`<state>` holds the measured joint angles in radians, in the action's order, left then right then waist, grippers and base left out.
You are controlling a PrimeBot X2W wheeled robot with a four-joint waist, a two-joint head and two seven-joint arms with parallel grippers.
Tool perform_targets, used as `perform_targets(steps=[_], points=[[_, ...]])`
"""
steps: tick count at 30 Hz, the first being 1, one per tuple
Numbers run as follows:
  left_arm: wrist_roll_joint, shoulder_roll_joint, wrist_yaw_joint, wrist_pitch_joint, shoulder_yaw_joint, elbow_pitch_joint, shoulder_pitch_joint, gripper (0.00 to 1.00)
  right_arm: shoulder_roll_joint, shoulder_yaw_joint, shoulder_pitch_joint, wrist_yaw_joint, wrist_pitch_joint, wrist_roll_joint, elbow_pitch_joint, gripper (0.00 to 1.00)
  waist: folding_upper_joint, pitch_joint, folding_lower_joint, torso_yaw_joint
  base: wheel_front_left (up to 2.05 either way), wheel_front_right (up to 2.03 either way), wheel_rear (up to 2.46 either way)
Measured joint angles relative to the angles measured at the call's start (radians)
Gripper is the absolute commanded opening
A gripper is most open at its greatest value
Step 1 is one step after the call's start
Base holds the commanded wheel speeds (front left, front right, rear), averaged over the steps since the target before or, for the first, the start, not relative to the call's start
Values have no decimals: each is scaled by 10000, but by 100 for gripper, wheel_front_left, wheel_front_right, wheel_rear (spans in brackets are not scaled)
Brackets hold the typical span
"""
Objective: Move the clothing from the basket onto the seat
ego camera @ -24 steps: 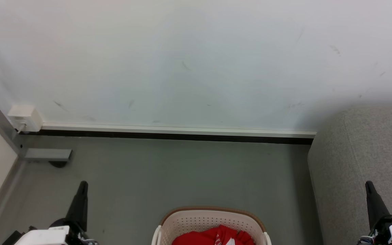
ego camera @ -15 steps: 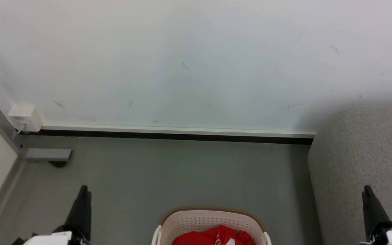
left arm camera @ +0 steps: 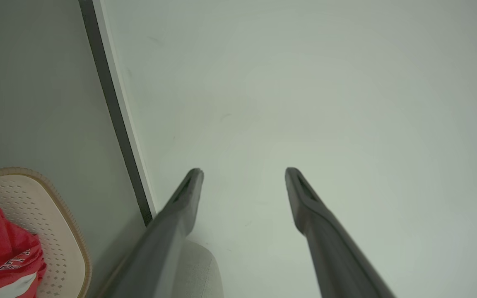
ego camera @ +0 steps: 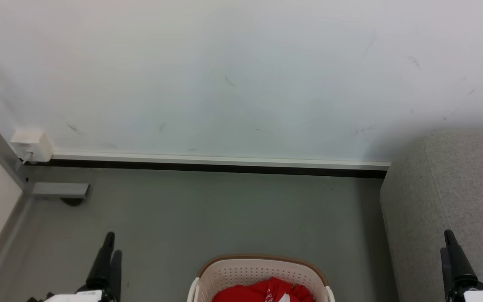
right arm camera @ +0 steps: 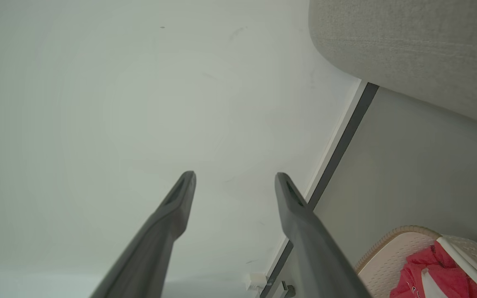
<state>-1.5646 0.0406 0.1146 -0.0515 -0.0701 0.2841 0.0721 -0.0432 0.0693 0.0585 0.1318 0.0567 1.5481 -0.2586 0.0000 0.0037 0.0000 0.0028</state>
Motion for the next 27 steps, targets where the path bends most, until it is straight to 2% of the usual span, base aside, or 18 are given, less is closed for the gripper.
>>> perform_targets(steps=[6, 19, 27], points=[[732, 0, -115, 242, 125, -29, 1, 100, -128, -151, -13, 0, -293, -943, 61, 100, 0, 10, 0, 21, 0, 0, 0], [3450, 8, -859, 763, 671, -299, 3, 100, -219, -587, -79, 0, -805, -3528, 353, 100, 0, 40, 0, 37, 0, 0, 0], [5047, 12, -1158, 1032, 1089, -259, 10, 100, -343, -853, -134, 0, -1087, -5172, 387, 100, 0, 85, 0, 30, 0, 0, 0]])
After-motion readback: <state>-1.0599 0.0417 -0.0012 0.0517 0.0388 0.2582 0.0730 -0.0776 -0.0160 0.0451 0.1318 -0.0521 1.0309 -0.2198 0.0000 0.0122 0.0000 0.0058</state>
